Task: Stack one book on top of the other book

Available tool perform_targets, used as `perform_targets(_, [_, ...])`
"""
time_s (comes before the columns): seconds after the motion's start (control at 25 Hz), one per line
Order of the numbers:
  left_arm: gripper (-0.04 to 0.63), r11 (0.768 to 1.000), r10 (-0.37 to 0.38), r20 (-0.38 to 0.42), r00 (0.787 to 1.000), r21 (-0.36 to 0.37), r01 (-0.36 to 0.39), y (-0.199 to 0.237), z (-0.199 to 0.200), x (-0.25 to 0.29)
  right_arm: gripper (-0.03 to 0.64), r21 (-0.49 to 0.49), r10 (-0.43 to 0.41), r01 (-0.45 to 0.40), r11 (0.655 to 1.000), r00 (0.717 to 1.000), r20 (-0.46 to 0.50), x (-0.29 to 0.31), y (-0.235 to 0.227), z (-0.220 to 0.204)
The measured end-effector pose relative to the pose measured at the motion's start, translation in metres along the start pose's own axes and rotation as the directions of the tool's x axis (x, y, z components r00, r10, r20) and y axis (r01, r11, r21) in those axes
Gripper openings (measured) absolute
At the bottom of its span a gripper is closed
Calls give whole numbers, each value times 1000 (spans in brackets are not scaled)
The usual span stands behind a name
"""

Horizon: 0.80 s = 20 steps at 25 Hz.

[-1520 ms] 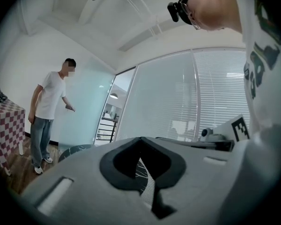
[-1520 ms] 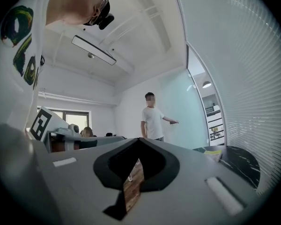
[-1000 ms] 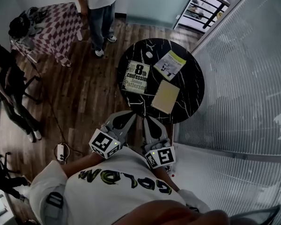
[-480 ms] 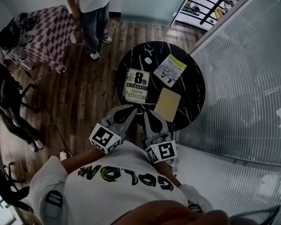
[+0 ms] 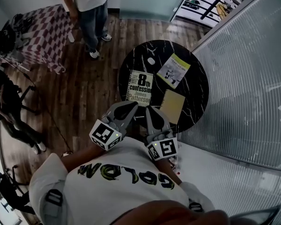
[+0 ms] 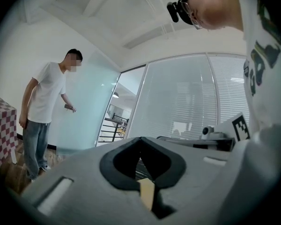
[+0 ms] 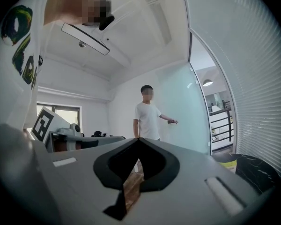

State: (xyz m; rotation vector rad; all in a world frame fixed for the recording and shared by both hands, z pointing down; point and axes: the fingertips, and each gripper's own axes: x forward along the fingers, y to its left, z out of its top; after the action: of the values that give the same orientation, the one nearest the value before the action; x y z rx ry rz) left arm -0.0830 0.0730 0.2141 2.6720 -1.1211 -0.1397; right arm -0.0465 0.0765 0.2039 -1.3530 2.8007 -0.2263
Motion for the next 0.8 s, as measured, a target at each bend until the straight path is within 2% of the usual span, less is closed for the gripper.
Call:
perform_targets(0.48, [3,1000,16,-7,1000,-14,-16,2,-1,19,2,2,5,-5,1000,1000,-8,7,-20,4])
perform_targets(0.8, [3,998,33,-65,997,-58,-37,-7,-24,25,2,51,2,2,999,998,-65,-6,-32,-15])
